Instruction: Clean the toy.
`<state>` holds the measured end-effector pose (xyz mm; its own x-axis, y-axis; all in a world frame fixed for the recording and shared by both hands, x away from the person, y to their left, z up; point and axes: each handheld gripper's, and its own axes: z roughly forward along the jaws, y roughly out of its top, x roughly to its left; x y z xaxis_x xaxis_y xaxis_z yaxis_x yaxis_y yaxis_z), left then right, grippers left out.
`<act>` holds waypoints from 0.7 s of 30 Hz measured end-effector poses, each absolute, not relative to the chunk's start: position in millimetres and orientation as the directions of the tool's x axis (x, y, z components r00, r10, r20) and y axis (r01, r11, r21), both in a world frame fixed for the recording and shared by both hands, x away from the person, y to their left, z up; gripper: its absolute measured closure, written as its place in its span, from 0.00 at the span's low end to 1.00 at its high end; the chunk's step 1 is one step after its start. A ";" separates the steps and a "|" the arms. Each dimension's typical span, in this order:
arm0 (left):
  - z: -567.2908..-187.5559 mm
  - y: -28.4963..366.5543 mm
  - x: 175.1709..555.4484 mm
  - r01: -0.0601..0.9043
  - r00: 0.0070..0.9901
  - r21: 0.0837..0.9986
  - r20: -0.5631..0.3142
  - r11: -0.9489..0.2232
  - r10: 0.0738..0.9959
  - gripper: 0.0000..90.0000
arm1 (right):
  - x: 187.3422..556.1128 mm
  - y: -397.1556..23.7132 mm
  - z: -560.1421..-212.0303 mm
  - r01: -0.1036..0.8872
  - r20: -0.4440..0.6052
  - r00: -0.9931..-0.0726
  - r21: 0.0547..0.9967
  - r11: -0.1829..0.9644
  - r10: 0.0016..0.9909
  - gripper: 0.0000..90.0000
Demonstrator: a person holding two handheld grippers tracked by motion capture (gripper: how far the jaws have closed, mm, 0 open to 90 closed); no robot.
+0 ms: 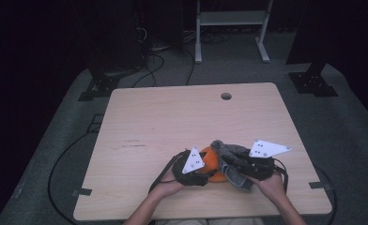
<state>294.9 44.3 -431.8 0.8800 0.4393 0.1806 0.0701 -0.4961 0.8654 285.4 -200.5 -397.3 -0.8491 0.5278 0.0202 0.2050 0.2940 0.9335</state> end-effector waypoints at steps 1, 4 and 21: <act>-430.8 44.6 294.7 0.068 0.880 0.867 0.181 -0.493 0.439 0.41 | 284.6 -196.6 -396.2 0.197 0.020 -0.859 0.935 0.295 0.512 0.87; -428.3 46.6 293.7 0.059 0.876 0.866 0.194 -0.496 0.442 0.42 | 283.5 -188.5 -396.1 0.177 -0.005 -0.868 0.931 0.318 0.497 0.87; -430.6 59.2 313.6 0.262 0.886 0.886 -0.064 -0.383 0.459 0.12 | 298.3 -213.7 -419.2 0.280 0.083 -0.862 0.901 0.332 0.501 0.87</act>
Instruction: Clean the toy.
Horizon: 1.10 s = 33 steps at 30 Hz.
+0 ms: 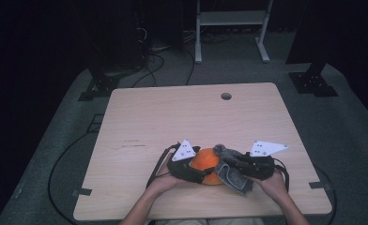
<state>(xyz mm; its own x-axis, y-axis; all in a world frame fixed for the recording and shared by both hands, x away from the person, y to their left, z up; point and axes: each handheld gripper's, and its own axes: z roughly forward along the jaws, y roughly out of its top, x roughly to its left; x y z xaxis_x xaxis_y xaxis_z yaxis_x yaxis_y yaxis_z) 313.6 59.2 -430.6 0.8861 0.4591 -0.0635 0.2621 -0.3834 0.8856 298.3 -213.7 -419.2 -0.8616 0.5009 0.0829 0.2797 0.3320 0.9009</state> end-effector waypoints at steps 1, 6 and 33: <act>-432.6 58.4 314.3 0.275 0.889 0.878 -0.077 -0.392 0.452 0.11 | 297.9 -214.4 -419.7 0.284 0.089 -0.867 0.897 0.340 0.489 0.87; -434.2 51.1 300.8 0.167 0.917 0.851 0.052 -0.497 0.396 0.29 | 289.7 -214.6 -415.1 0.270 0.077 -0.887 0.887 0.376 0.456 0.87; -431.8 49.0 283.1 0.059 0.957 0.791 0.128 -0.609 0.259 0.26 | 299.7 -219.3 -415.1 0.277 0.070 -0.888 0.870 0.408 0.454 0.87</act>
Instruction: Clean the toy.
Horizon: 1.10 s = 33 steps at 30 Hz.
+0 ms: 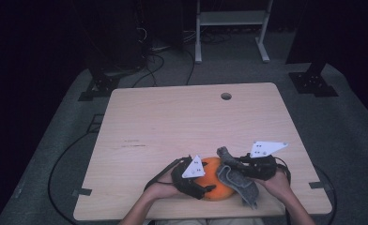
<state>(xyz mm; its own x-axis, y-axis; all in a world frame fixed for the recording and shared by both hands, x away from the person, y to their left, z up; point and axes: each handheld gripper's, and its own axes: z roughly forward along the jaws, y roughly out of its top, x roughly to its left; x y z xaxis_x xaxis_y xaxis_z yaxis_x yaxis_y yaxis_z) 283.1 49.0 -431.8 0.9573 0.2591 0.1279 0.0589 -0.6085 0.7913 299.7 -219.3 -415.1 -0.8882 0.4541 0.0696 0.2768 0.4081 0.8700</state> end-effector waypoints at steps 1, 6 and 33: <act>-432.0 49.9 283.0 0.061 0.957 0.795 0.124 -0.603 0.261 0.26 | 301.0 -223.0 -417.1 0.288 0.079 -0.886 0.866 0.410 0.456 0.87; -431.6 47.0 283.2 0.072 0.948 0.809 0.126 -0.583 0.292 0.21 | 290.3 -238.9 -426.4 0.300 0.079 -0.882 0.855 0.424 0.465 0.87; -433.4 48.4 278.9 0.049 0.954 0.790 0.144 -0.611 0.263 0.23 | 307.7 -283.7 -431.8 0.357 0.084 -0.820 0.849 0.390 0.566 0.86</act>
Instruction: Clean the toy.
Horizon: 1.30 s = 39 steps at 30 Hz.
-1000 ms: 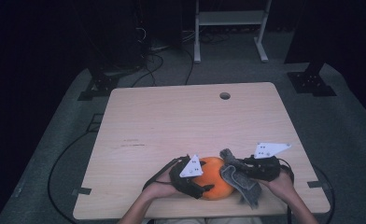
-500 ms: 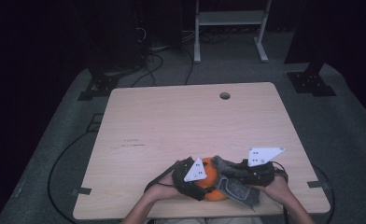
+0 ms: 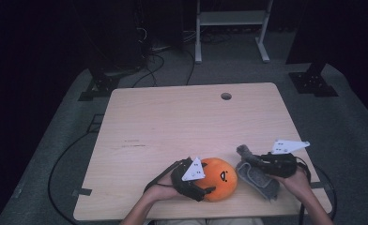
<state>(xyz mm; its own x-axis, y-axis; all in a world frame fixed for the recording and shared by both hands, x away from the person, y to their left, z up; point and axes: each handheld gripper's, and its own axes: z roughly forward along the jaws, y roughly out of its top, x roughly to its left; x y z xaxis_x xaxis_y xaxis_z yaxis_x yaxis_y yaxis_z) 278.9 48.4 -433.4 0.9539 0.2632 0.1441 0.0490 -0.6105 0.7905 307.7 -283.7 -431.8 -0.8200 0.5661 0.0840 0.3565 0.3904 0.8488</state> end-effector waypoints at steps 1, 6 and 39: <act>-433.1 48.1 279.1 0.049 0.954 0.791 0.144 -0.610 0.262 0.22 | 307.9 -297.2 -432.6 0.370 0.068 -0.793 0.843 0.390 0.606 0.82; -431.5 48.9 279.1 0.052 0.957 0.796 0.133 -0.603 0.257 0.21 | 310.4 -312.5 -438.0 0.410 0.108 -0.775 0.835 0.366 0.623 0.69; -402.2 46.6 309.2 0.129 0.917 0.858 0.088 -0.497 0.390 0.48 | 304.1 -299.4 -427.2 0.316 0.116 -0.804 0.914 0.253 0.583 0.52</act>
